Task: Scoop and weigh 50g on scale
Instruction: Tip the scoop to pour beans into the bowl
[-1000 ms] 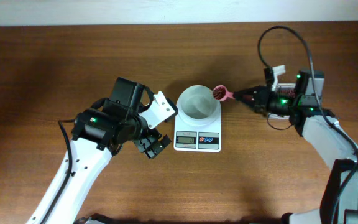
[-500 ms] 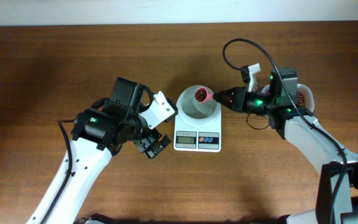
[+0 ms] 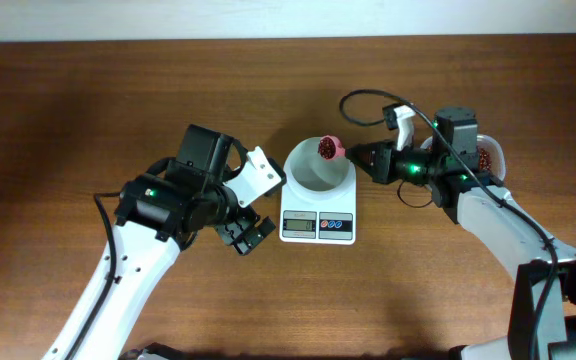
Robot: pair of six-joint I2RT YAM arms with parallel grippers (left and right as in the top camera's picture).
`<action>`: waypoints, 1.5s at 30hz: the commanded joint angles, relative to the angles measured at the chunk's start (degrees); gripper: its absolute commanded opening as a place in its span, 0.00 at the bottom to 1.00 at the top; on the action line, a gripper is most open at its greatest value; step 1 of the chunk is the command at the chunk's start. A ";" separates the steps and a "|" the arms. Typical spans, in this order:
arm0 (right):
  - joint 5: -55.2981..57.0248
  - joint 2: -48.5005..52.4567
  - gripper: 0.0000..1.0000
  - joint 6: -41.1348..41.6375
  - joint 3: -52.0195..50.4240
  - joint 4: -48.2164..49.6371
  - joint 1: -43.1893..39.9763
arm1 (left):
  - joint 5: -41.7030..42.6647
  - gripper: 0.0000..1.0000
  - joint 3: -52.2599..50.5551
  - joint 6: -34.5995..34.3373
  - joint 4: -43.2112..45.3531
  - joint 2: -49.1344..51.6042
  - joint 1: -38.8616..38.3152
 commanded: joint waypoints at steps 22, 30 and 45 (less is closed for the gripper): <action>-8.98 0.39 0.04 -4.44 0.17 2.82 0.90 | -0.22 0.99 -0.22 0.90 0.07 -0.50 0.31; 2.60 0.42 0.04 -18.34 0.17 0.68 0.90 | -0.22 0.99 -0.22 0.90 0.07 -0.50 0.31; 8.46 0.39 0.04 -27.21 0.17 -1.20 3.37 | -0.22 0.99 -0.22 0.90 0.07 -0.50 0.31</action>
